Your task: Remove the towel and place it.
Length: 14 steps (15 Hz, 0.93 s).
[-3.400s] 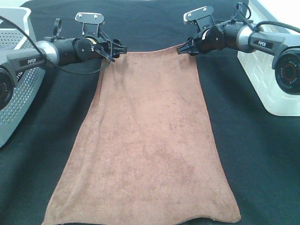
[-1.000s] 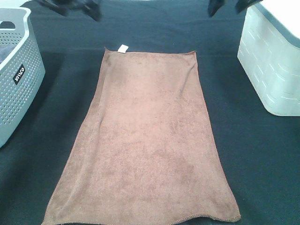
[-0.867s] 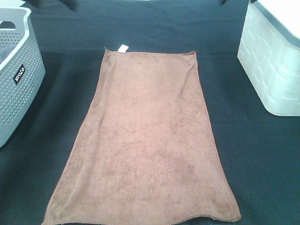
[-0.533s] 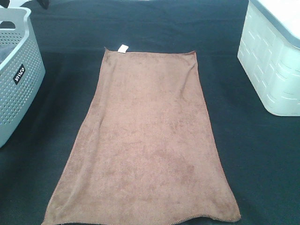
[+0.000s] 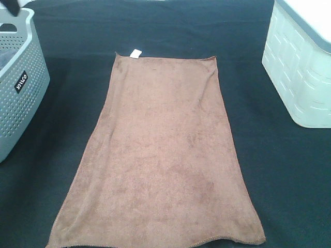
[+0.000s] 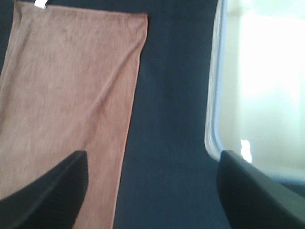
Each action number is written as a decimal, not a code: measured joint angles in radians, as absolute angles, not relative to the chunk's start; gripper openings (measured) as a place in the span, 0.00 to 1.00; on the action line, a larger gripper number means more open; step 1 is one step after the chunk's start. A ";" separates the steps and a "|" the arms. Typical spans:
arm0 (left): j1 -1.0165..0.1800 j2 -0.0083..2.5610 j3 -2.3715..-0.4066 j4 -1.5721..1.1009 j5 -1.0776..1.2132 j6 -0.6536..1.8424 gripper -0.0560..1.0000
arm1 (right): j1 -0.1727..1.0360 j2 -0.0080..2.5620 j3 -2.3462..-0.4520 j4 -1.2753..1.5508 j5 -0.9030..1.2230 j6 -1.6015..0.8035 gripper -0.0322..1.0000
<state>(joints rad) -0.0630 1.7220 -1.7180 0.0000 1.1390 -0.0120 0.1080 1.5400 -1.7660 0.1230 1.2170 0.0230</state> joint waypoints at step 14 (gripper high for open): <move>-0.063 0.619 -0.806 0.086 0.990 -0.041 0.86 | 0.108 0.360 -0.828 0.143 1.223 0.000 0.74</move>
